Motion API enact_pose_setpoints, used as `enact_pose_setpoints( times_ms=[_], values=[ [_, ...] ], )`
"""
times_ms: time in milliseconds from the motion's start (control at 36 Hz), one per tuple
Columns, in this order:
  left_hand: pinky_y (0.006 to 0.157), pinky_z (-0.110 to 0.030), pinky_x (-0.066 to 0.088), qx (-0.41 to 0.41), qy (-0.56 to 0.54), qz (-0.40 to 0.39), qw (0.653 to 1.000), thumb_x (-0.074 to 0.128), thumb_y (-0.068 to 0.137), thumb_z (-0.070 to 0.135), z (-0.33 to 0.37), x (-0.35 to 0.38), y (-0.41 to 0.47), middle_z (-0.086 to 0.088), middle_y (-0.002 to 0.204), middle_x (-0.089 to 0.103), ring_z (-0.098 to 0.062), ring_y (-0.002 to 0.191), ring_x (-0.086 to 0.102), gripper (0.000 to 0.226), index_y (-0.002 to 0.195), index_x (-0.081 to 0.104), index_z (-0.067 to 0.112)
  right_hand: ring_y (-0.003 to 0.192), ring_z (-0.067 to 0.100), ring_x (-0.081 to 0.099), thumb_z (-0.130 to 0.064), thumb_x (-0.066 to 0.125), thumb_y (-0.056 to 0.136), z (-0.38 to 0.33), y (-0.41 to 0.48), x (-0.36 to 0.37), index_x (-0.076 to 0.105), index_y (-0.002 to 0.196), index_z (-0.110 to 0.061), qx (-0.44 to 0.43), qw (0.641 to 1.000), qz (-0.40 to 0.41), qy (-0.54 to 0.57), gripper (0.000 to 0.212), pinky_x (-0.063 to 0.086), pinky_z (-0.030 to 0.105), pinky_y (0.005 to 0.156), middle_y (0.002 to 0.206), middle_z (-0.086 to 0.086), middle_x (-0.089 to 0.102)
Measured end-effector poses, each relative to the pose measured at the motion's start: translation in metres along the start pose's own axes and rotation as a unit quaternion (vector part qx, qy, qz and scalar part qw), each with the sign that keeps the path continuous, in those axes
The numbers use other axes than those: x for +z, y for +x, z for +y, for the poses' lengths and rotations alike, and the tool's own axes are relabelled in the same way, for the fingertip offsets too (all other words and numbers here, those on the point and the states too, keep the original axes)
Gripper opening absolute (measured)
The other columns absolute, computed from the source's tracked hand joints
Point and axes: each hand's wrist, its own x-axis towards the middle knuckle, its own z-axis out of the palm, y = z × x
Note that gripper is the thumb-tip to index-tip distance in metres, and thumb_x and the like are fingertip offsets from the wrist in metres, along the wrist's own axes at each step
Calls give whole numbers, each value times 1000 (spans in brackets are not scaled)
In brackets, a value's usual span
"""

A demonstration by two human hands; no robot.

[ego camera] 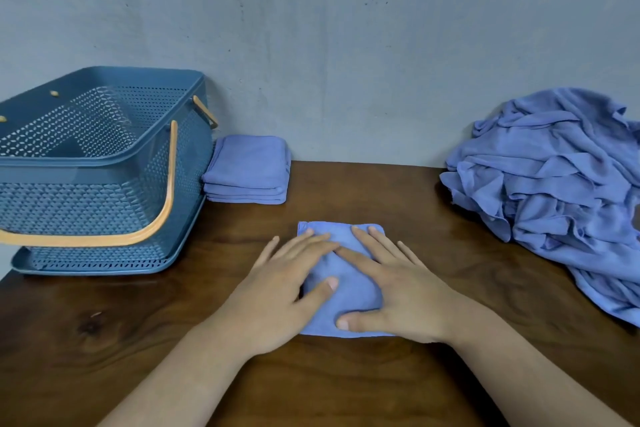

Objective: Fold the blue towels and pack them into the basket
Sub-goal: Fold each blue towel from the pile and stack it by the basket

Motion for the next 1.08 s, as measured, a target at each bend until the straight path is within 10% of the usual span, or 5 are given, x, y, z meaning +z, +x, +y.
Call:
enact_pose_setpoints(
  times_ms=[250, 556, 750, 861, 1083],
  values=[
    [132, -41, -10, -98, 99, -94, 986, 22, 102, 76, -1, -3, -2, 37, 167, -20, 12, 151, -27, 76, 165, -11, 47, 150, -8, -32, -101, 47, 73, 1, -1, 0, -2, 158, -65, 9, 1000, 2, 10, 105, -5, 47, 131, 165, -35, -28],
    [131, -35, 10, -66, -54, 47, 995, 51, 109, 37, 1, 2, 4, 39, 155, 34, 12, 154, 11, 39, 145, 47, 49, 154, -6, -23, -98, 51, 73, 0, 2, -5, 7, 160, -62, 6, 1000, 3, 6, 104, 3, 50, 131, 171, -28, -13],
    [132, -46, -7, -79, 75, -56, 992, 25, 111, 55, 8, 10, 4, 35, 170, -1, 18, 149, -20, 58, 167, 12, 46, 156, -9, -5, -91, 57, 78, 8, -3, 4, 26, 158, -60, -17, 992, 79, 102, 91, 11, 42, 131, 170, -30, 8],
    [132, -45, -9, -97, 99, -83, 987, 16, 110, 58, 8, 7, 3, 35, 167, -21, 17, 147, -30, 62, 166, -7, 46, 130, 1, 45, -76, 55, 90, 21, -1, 0, 62, 128, -44, 132, 947, 262, 126, 51, 42, 32, 105, 135, -29, 52],
    [131, -45, -10, -97, 97, -88, 987, 16, 110, 57, 9, 9, 3, 34, 167, -23, 16, 146, -32, 63, 166, -10, 44, 106, 3, 46, -65, 65, 89, 10, 7, 3, 62, 95, -40, 196, 945, 230, 124, 27, 35, 34, 89, 105, -26, 58]
  ],
)
